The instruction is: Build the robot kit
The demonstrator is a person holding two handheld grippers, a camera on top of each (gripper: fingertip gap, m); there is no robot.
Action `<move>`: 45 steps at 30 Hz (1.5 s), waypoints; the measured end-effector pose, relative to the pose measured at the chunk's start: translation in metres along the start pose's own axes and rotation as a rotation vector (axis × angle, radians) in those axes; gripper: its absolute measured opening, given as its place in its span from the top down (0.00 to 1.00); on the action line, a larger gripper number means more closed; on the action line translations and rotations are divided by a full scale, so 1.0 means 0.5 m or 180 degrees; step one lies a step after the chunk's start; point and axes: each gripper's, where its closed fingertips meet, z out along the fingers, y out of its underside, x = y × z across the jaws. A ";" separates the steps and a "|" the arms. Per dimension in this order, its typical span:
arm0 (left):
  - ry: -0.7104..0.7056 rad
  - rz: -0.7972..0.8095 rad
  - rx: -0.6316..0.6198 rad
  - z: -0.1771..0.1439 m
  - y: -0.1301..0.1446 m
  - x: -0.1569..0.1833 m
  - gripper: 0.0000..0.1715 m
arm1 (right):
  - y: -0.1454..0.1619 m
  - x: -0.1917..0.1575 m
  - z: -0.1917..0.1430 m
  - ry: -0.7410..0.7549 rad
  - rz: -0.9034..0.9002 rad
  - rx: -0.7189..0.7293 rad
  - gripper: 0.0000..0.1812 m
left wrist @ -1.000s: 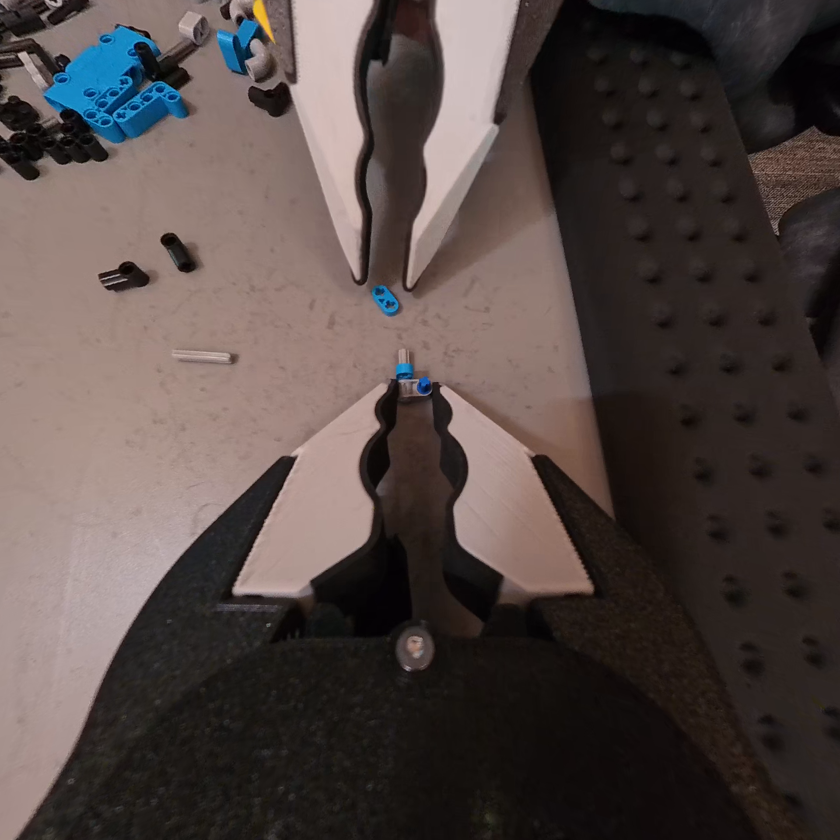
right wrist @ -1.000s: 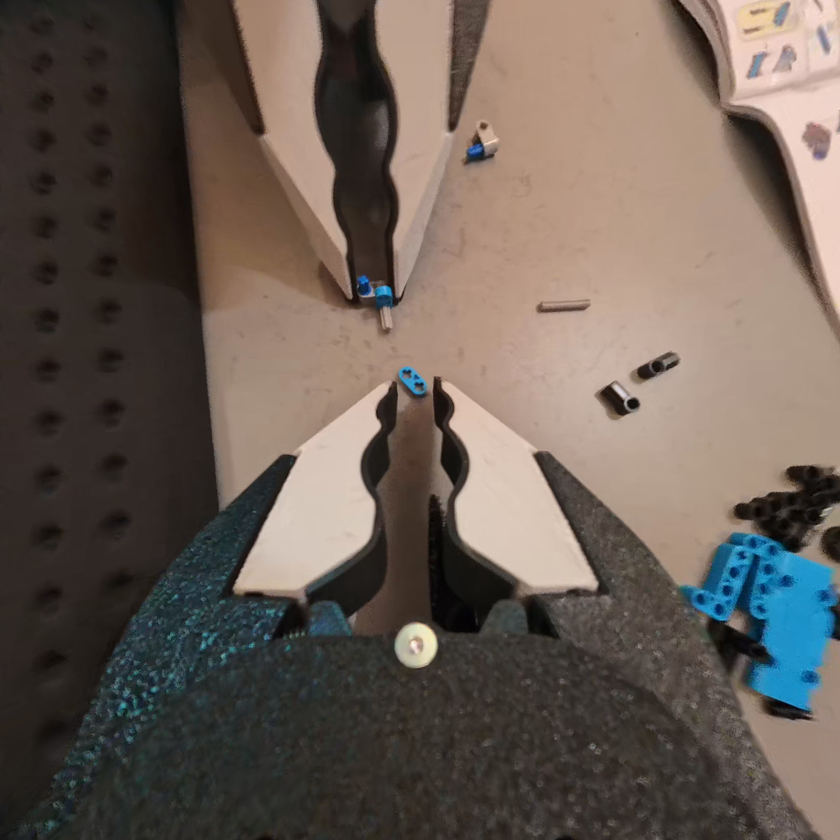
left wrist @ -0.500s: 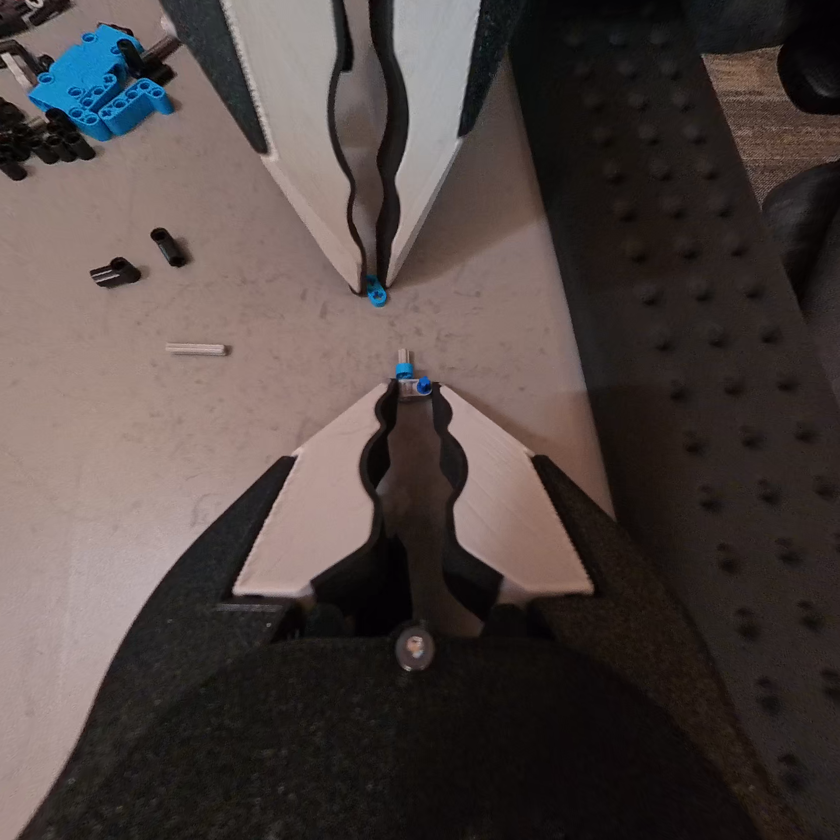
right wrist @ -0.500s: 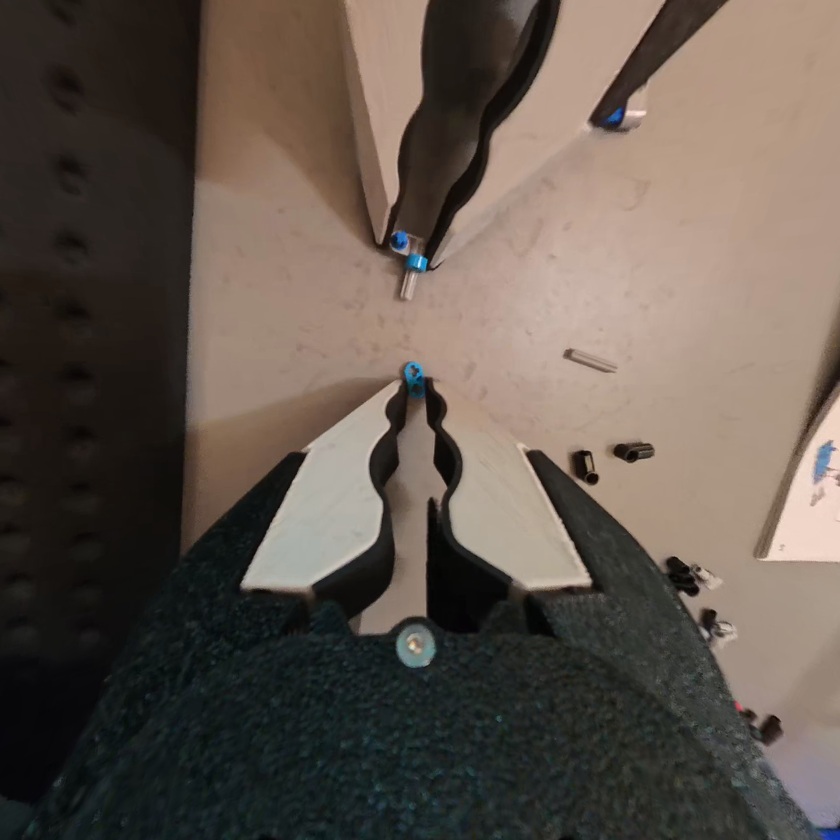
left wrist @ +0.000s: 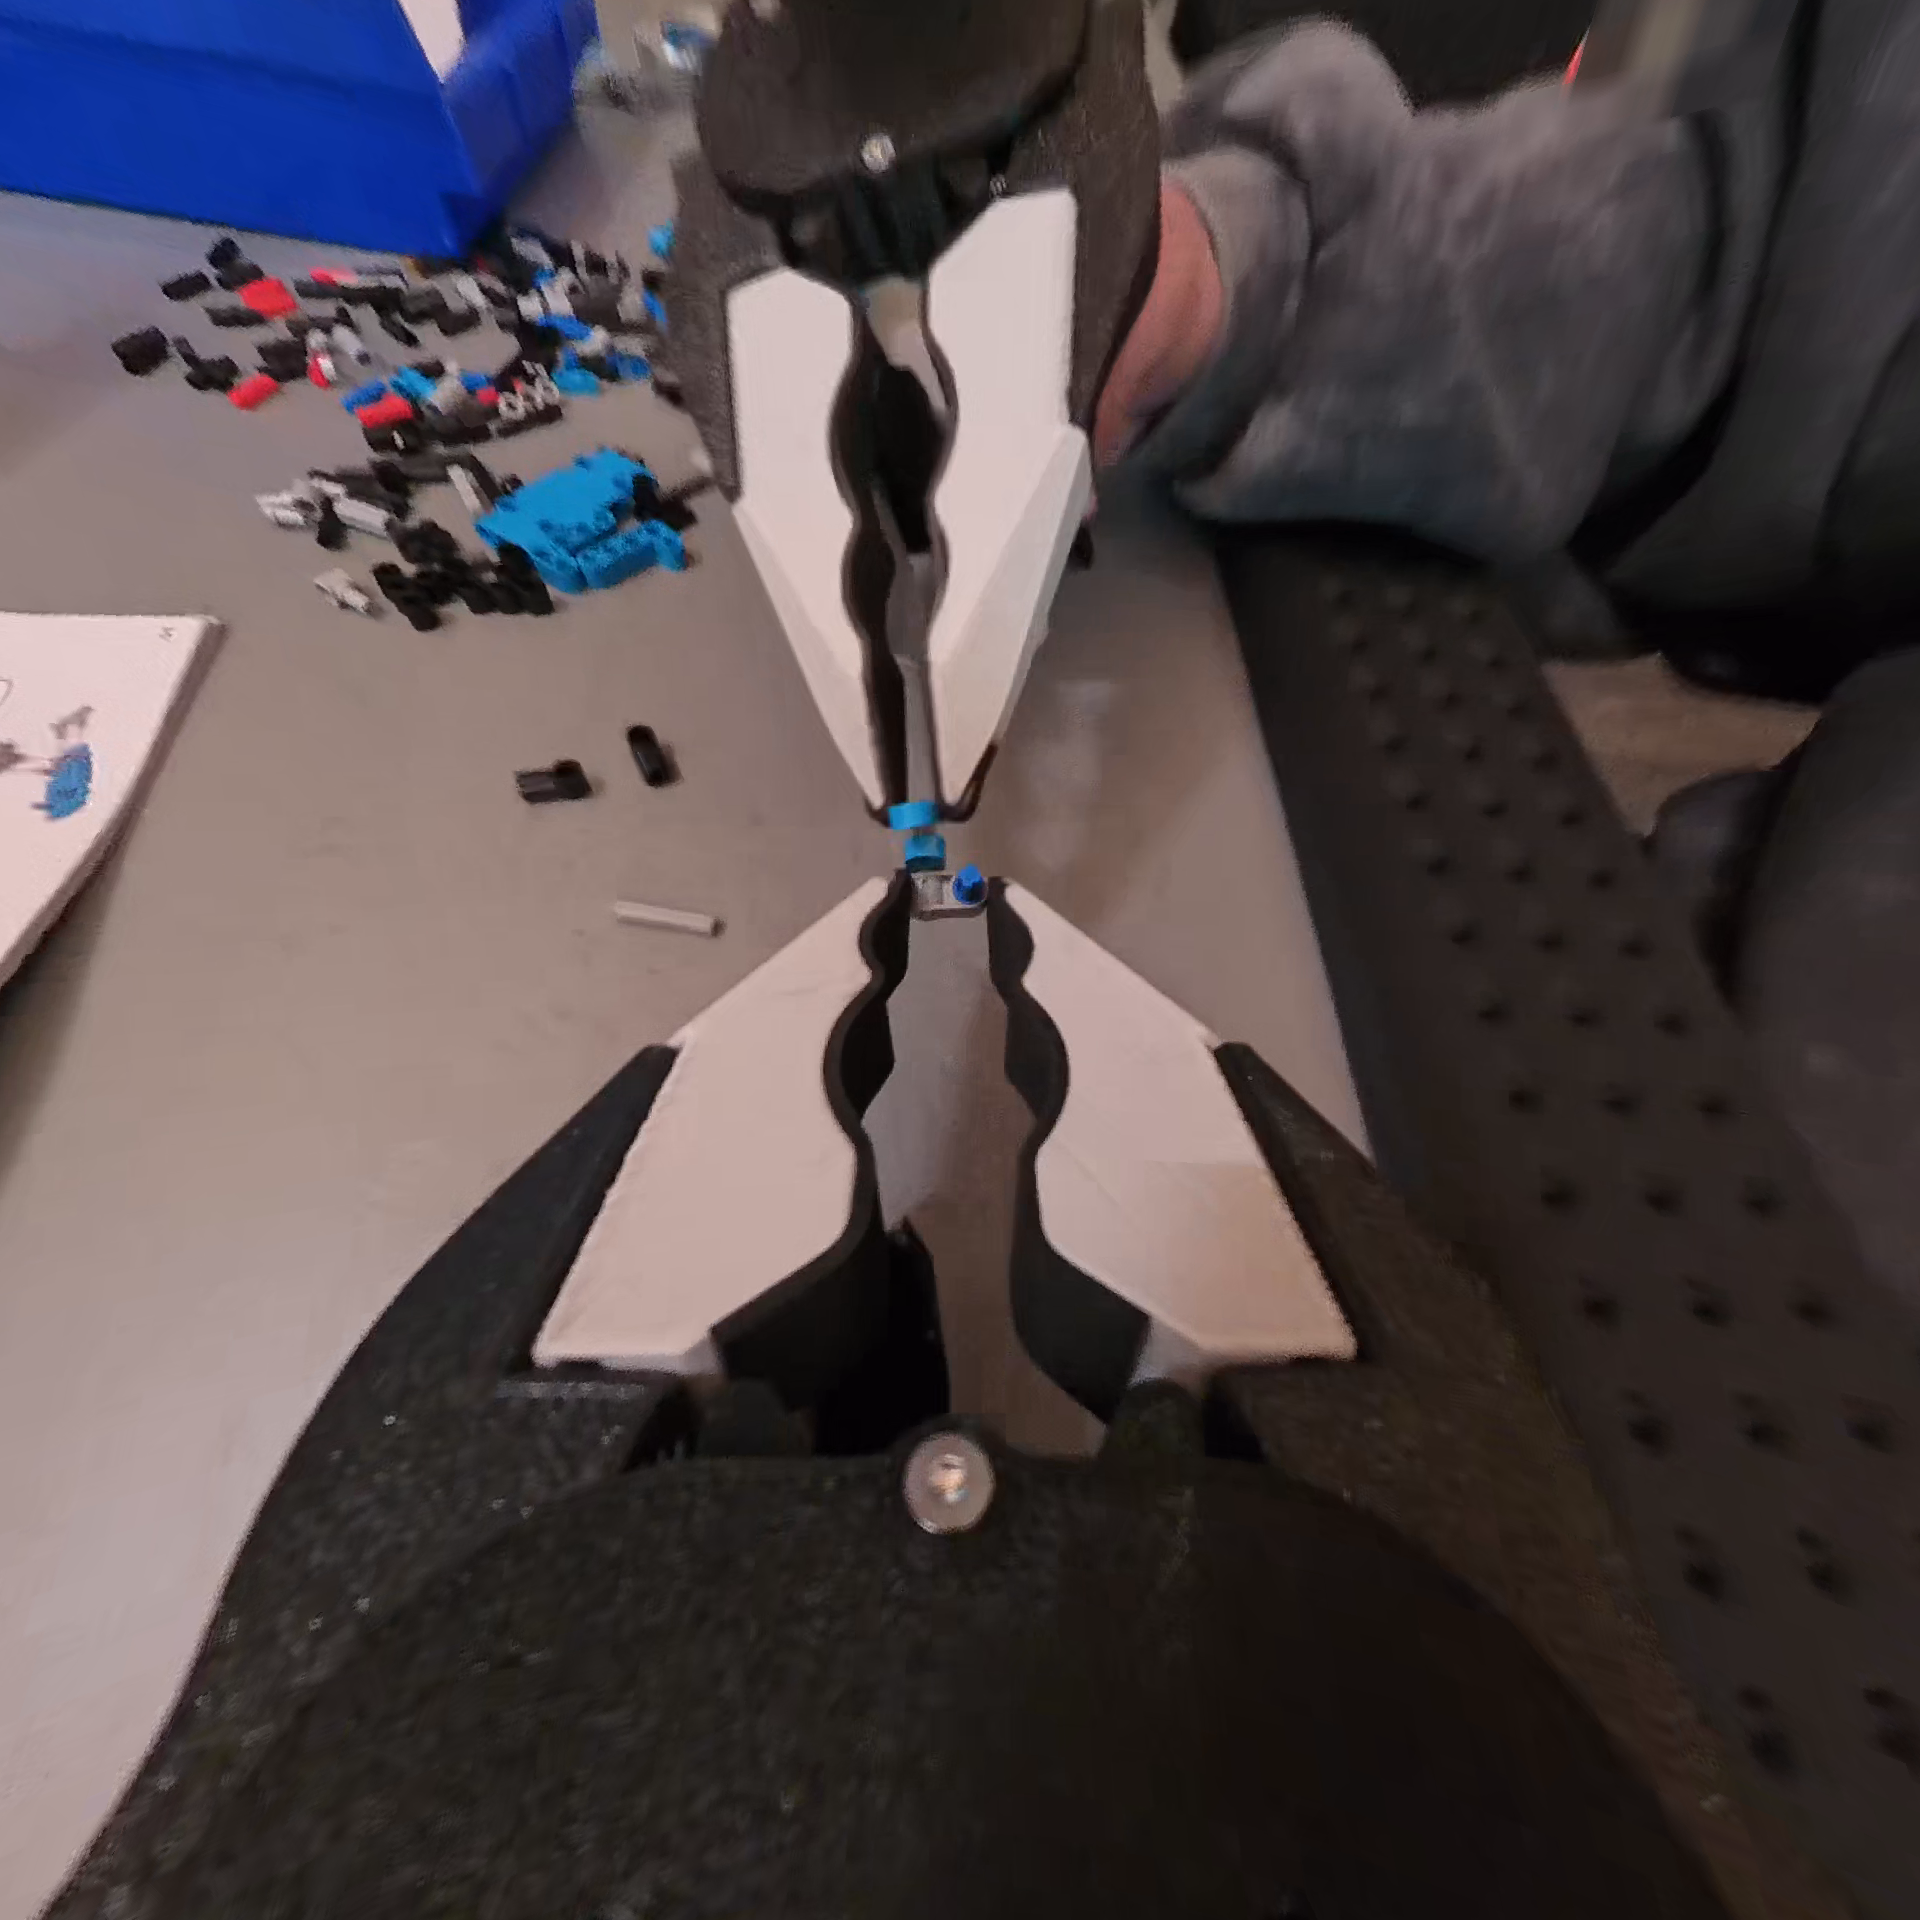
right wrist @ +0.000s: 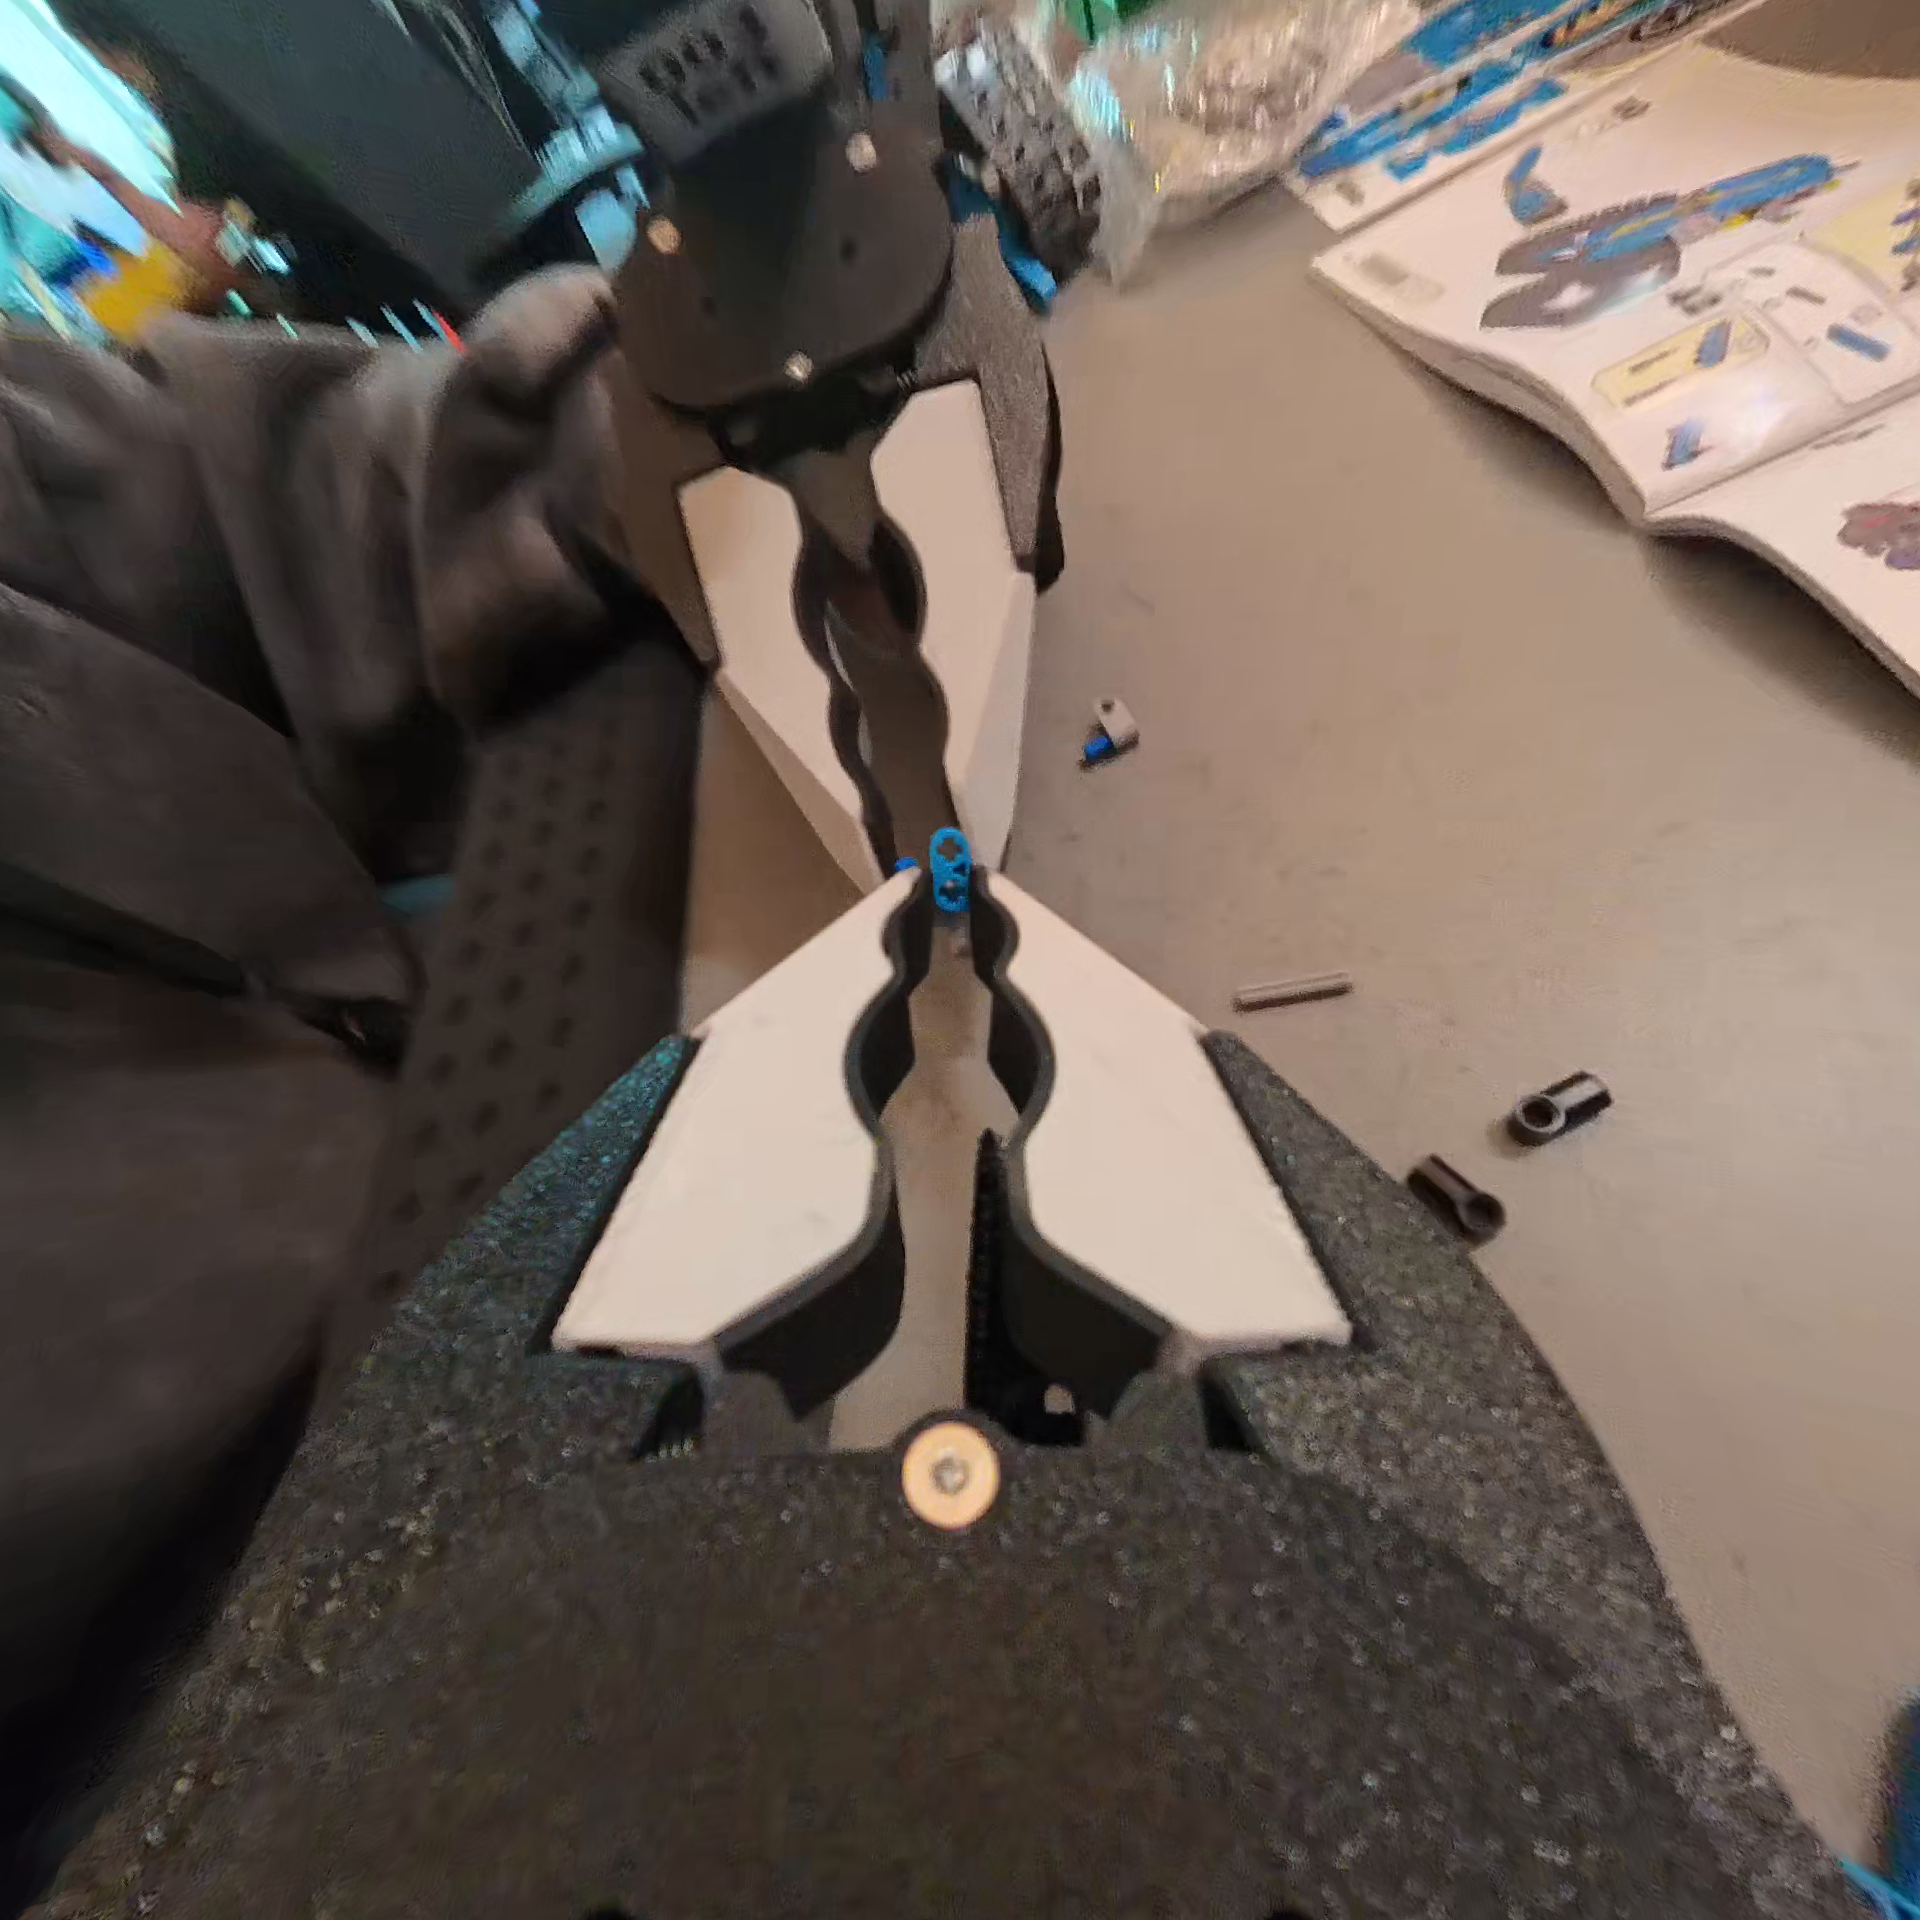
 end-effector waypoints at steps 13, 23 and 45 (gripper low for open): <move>0.0146 -0.0365 0.0434 -0.021 -0.038 -0.012 0.92 | -0.037 0.009 -0.031 -0.0228 0.0529 0.0562 0.97; 0.0089 -0.0294 0.0355 -0.019 -0.031 -0.013 0.92 | -0.029 0.010 -0.027 -0.0262 0.0527 0.0516 0.97; -0.0083 0.0130 -0.0477 0.016 0.049 0.002 0.92 | 0.057 0.017 0.011 0.0069 0.0110 -0.0338 0.96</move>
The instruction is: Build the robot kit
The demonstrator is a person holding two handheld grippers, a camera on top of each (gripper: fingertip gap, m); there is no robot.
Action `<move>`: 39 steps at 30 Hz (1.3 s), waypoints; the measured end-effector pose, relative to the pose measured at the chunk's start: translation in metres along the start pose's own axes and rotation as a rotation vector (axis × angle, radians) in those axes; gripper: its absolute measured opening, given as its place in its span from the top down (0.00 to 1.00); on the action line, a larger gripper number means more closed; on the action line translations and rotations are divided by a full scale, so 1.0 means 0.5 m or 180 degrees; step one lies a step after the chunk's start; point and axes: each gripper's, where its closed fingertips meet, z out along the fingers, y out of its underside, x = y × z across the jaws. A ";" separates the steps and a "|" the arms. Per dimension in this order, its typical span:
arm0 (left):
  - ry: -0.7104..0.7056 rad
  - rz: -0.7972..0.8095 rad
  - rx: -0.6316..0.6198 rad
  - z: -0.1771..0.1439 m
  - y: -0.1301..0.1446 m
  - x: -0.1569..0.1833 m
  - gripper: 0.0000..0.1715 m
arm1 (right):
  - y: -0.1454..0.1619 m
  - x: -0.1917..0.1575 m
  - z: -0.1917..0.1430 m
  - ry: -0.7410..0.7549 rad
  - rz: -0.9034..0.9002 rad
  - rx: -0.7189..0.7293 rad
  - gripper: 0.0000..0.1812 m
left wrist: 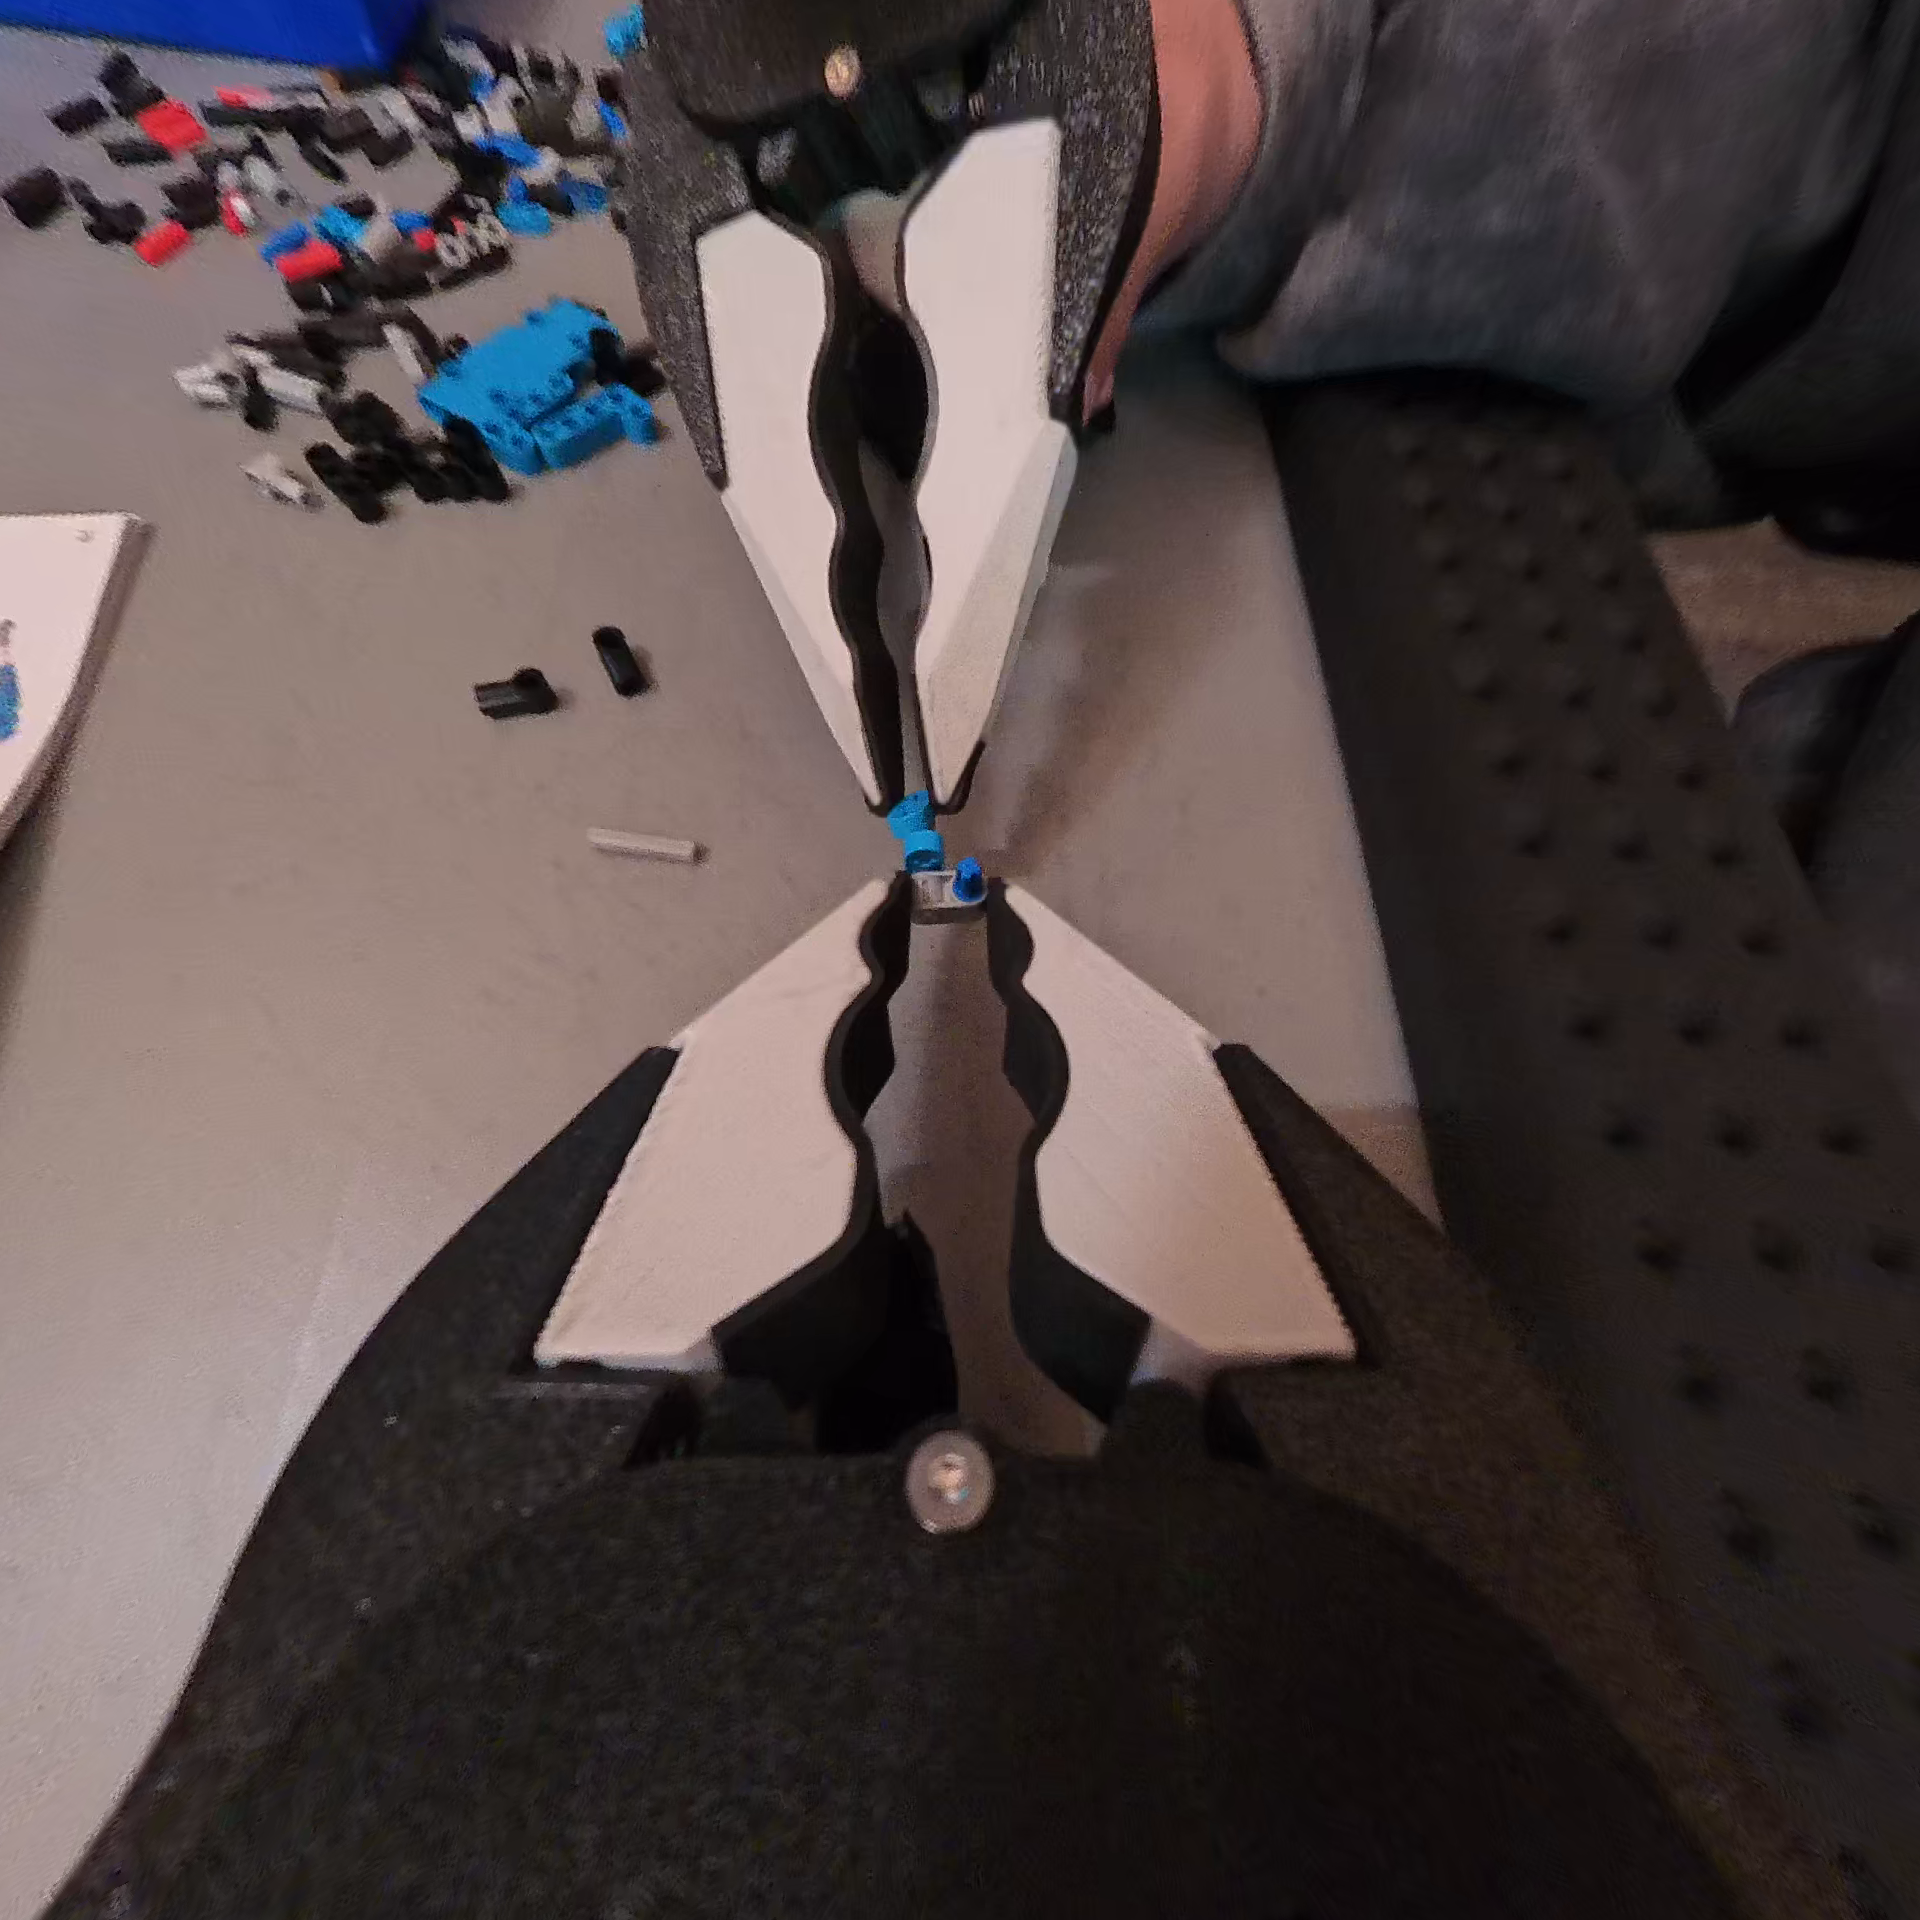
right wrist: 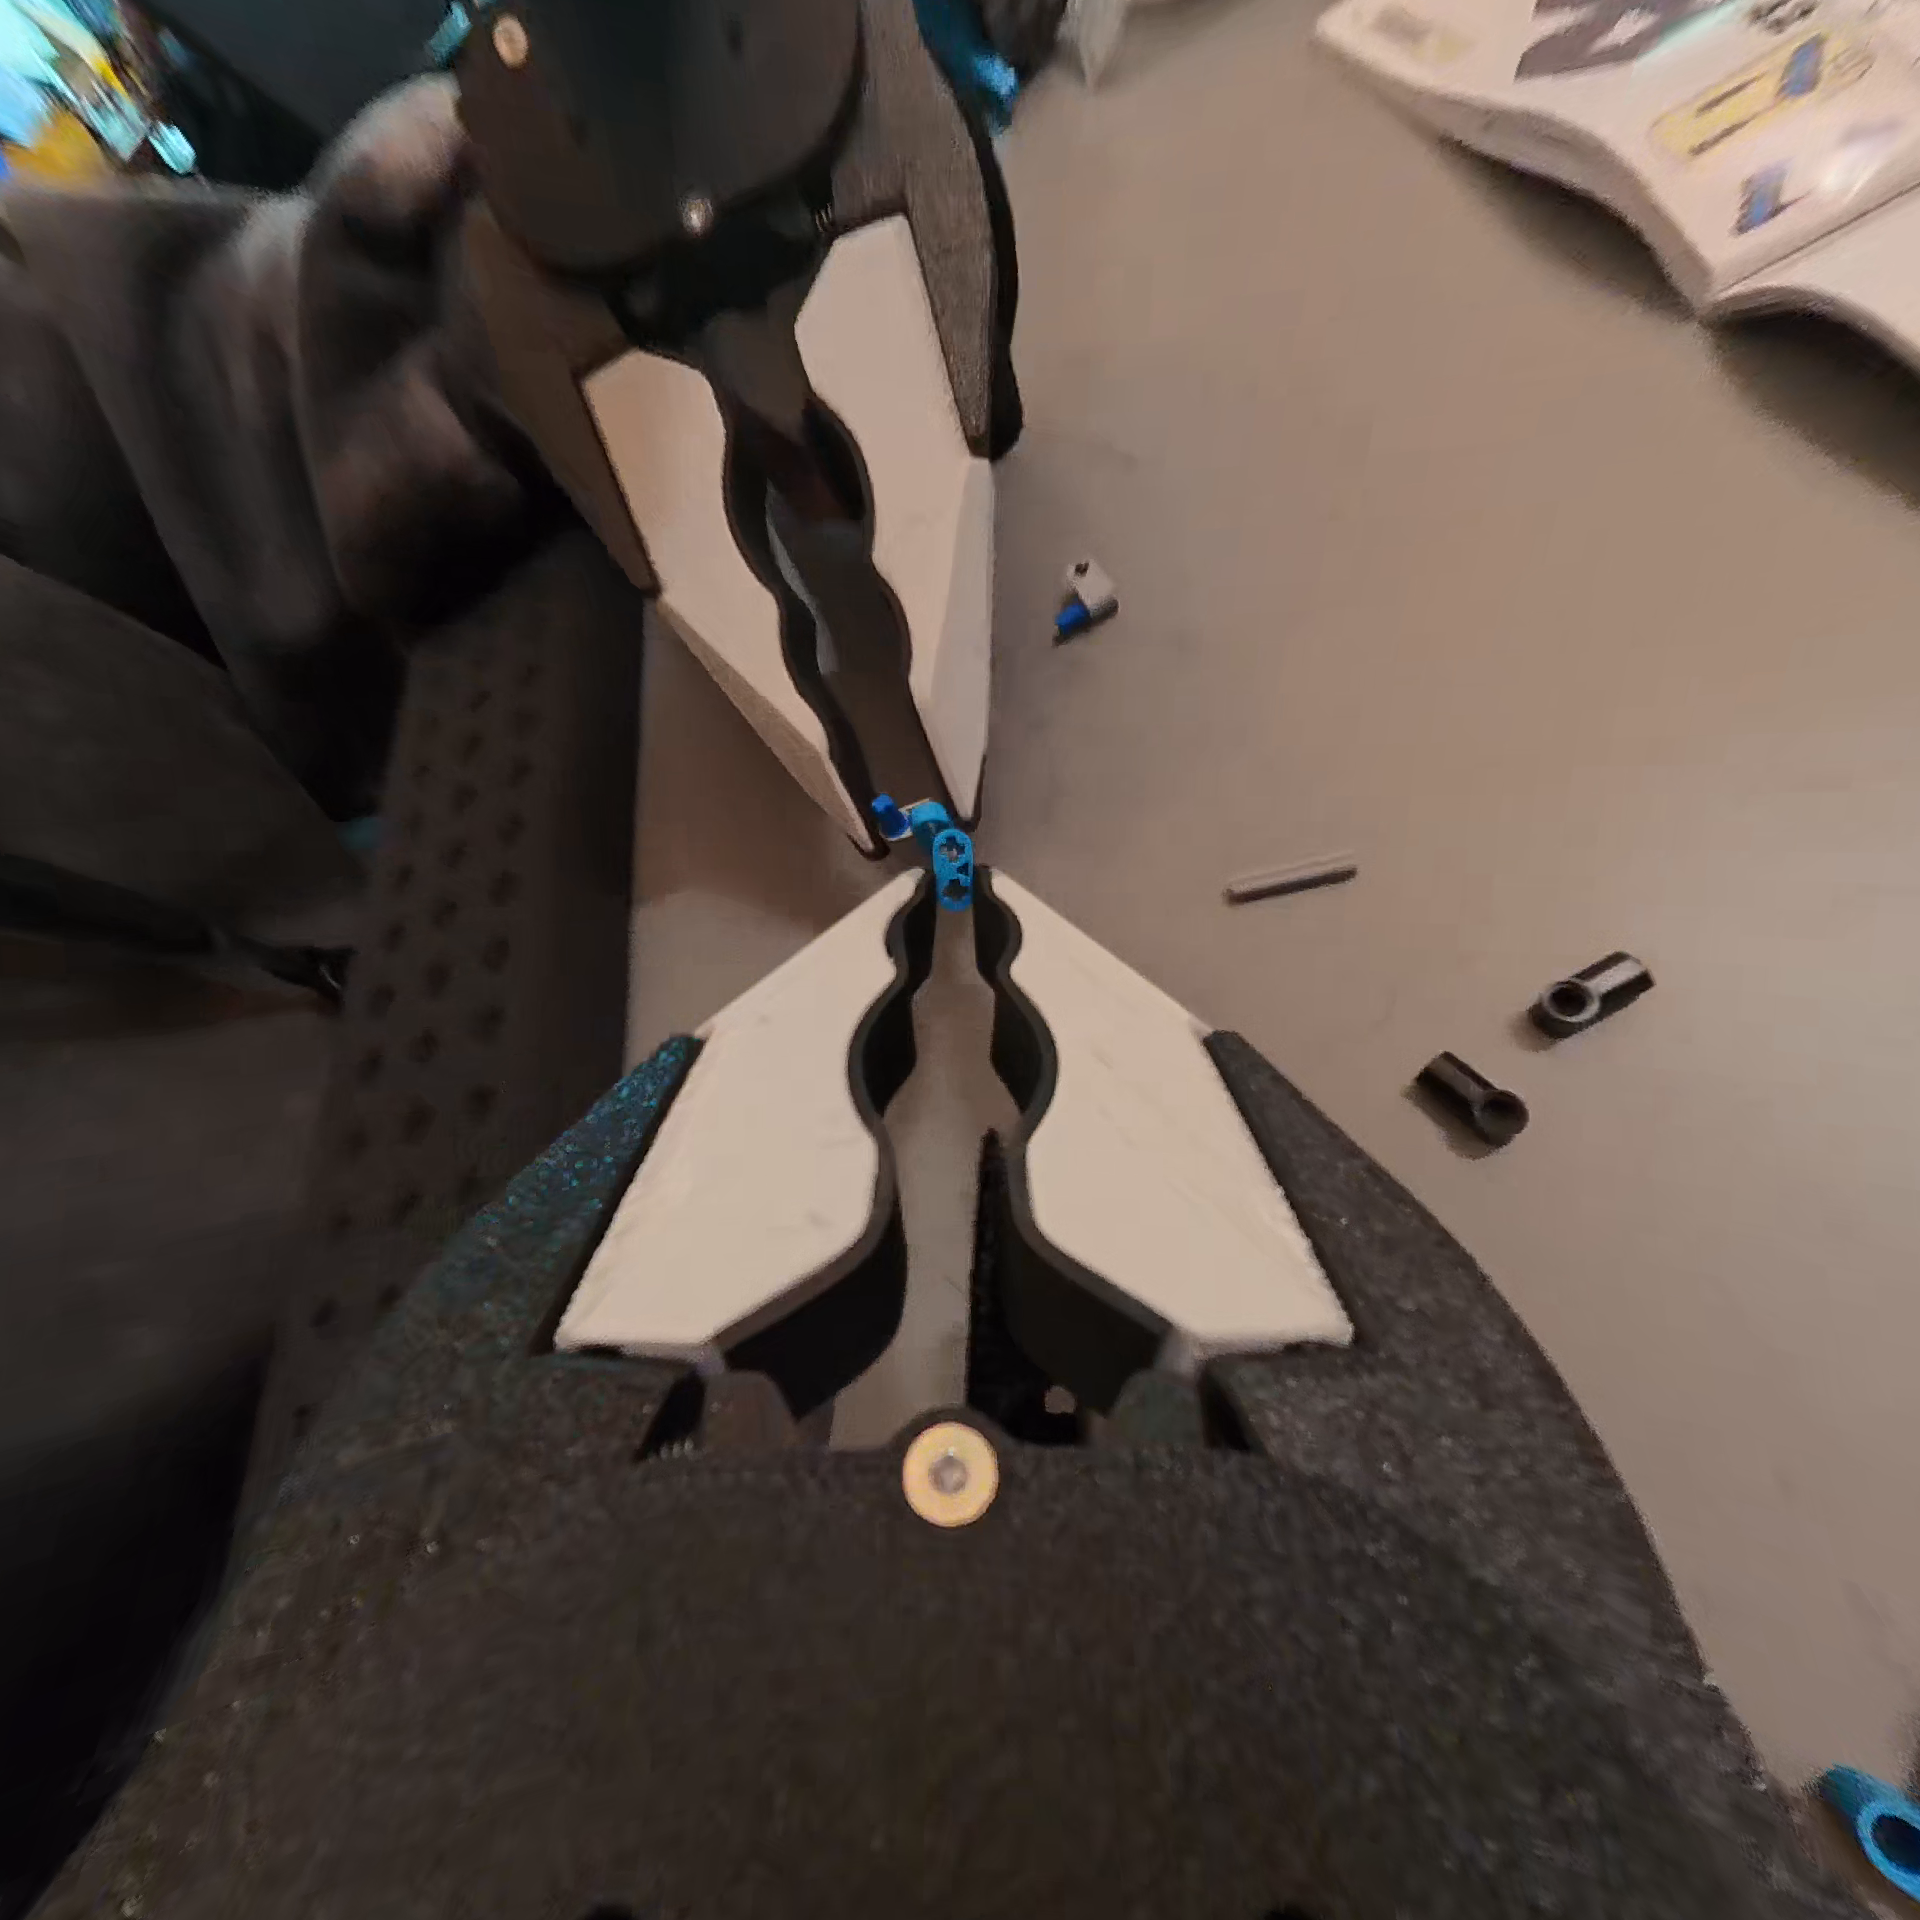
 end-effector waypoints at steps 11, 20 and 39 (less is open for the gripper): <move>-0.0060 0.0167 -0.0453 0.024 0.041 0.006 0.92 | 0.048 0.009 0.029 0.0221 -0.0296 -0.0495 0.96; 0.0091 -0.0053 -0.0468 0.021 0.045 0.008 0.92 | 0.049 0.009 0.031 0.0254 -0.0589 -0.0627 0.96; 0.0082 -0.0133 -0.0186 0.017 0.011 0.003 0.94 | 0.048 0.011 0.034 0.0291 -0.0682 -0.0568 0.96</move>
